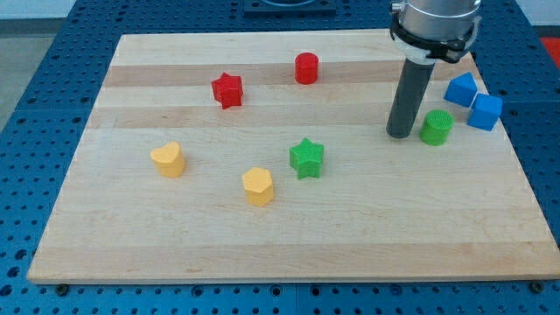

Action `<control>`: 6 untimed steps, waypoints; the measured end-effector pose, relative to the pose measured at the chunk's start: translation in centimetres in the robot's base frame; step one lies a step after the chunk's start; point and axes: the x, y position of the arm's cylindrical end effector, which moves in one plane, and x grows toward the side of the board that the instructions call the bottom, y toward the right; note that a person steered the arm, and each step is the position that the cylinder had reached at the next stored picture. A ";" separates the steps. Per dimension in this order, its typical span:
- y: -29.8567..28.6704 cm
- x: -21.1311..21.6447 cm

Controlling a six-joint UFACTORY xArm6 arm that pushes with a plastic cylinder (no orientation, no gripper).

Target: Place the green circle at the bottom left of the blue cube

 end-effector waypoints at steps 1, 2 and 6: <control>0.0 0.0; 0.5 0.0; 4.1 0.1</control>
